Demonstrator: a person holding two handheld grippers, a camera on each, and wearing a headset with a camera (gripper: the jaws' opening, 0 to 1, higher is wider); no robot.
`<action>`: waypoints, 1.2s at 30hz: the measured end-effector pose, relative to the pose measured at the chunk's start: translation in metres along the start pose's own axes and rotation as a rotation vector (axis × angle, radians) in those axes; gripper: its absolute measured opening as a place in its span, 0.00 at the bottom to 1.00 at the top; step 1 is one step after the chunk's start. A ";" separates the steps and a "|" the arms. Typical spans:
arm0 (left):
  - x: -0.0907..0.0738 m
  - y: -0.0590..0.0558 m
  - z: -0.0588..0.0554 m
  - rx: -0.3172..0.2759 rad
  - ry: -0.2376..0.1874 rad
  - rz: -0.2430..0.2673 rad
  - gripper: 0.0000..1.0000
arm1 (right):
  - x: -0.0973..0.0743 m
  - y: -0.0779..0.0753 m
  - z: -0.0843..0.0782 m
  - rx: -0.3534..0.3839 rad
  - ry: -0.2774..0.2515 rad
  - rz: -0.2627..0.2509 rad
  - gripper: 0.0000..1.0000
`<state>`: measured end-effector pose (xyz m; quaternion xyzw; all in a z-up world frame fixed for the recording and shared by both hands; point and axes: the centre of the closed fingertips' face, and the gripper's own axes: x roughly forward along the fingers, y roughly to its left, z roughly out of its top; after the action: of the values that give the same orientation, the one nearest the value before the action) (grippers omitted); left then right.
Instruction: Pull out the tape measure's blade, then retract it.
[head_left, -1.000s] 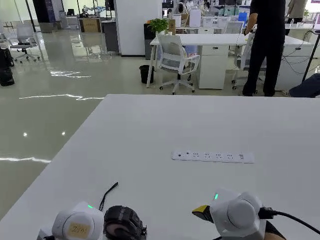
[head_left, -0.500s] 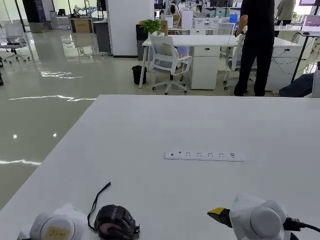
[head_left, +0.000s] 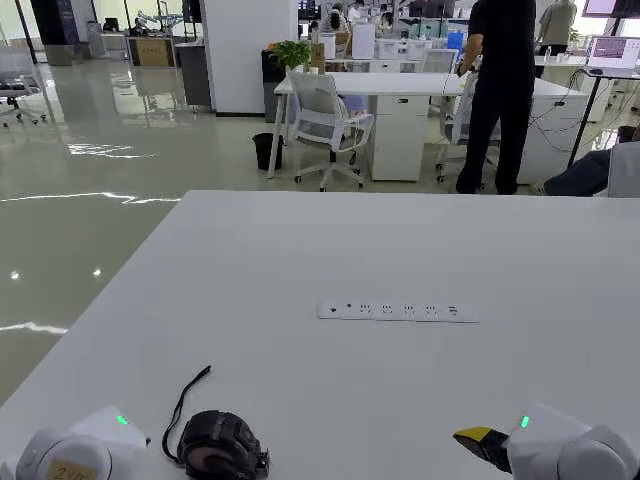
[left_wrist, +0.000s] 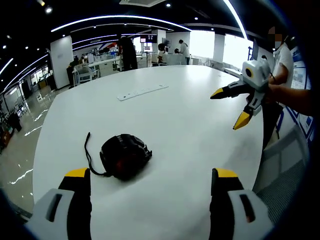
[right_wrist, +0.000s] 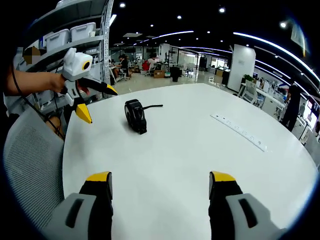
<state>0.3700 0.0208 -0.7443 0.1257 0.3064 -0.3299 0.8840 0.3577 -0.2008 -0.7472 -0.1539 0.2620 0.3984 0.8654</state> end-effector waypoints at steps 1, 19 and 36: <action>-0.001 -0.001 0.000 0.004 -0.003 -0.005 0.99 | -0.002 0.000 -0.001 0.000 0.004 -0.001 0.82; -0.015 -0.006 0.003 0.060 -0.046 -0.067 0.99 | -0.040 -0.008 -0.015 0.057 -0.008 -0.018 0.92; -0.016 -0.008 0.003 0.067 -0.078 -0.094 0.99 | -0.053 -0.018 -0.011 0.065 -0.037 -0.031 0.93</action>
<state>0.3563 0.0218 -0.7320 0.1276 0.2660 -0.3857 0.8742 0.3387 -0.2497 -0.7248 -0.1221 0.2563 0.3791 0.8807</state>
